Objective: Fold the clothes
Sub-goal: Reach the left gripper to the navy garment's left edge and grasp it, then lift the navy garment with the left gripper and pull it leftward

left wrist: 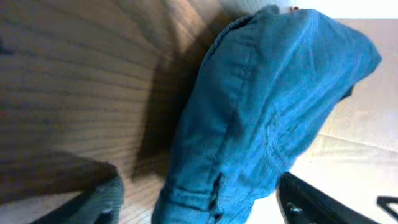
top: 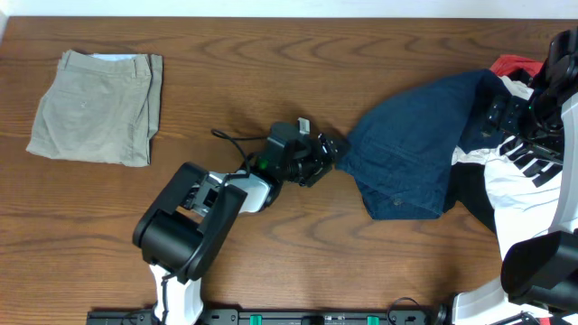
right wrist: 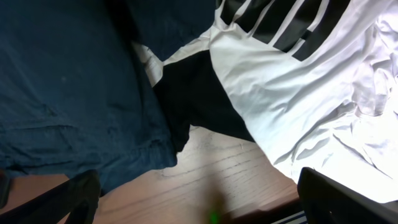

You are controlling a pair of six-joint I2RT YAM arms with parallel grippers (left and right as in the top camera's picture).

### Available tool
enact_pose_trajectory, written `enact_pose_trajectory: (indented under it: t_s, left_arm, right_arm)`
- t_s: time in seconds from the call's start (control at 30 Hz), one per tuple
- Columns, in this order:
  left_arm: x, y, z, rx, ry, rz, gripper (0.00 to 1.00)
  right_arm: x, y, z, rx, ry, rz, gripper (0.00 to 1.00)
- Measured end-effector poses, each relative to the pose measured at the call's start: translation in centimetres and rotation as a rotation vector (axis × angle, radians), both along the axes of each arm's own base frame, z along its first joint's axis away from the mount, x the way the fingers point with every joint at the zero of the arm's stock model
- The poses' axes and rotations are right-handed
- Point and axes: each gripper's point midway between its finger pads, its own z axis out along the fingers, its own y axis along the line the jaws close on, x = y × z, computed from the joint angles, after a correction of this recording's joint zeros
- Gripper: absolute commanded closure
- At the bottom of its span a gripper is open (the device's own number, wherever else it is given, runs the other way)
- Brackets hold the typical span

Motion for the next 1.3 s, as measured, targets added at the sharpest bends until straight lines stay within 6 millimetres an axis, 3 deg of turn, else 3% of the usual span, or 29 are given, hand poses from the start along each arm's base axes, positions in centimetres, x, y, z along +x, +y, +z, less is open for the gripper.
enact_pose_trajectory:
  t_s: [0.07,0.33,0.5,0.73,0.8,0.93,1.3]
  left_arm:
    - [0.2,-0.1,-0.3,0.008,-0.009,0.016,0.51]
    - [1.2,-0.1,0.1,0.021,-0.056,0.075,0.94]
    - [1.8,-0.7,1.8,-0.032,-0.122,0.066,0.94]
    - [0.9,-1.2,1.9,-0.045,-0.117,0.007,0.93]
    - [0.3,-1.2,1.1,-0.024,-0.088,-0.019,0.68]
    - [-1.1,-0.8,-0.7,0.025,-0.008,-0.053,0.54]
    - [-1.9,-1.0,-1.1,0.032,0.009,-0.084,0.53]
  right_arm:
    - [0.0,0.0,0.0,0.001,0.002,0.0,0.01]
    - [-0.3,0.1,0.0,0.004,0.011,0.0,0.01]
    - [-0.2,0.1,0.0,0.003,0.007,0.0,0.01]
    - [-0.2,0.1,0.0,0.003,0.007,0.0,0.01]
    - [-0.2,0.1,0.0,0.003,0.007,0.0,0.01]
    - [-0.2,0.1,0.0,0.003,0.007,0.0,0.01]
    - [-0.2,0.1,0.0,0.003,0.007,0.0,0.01]
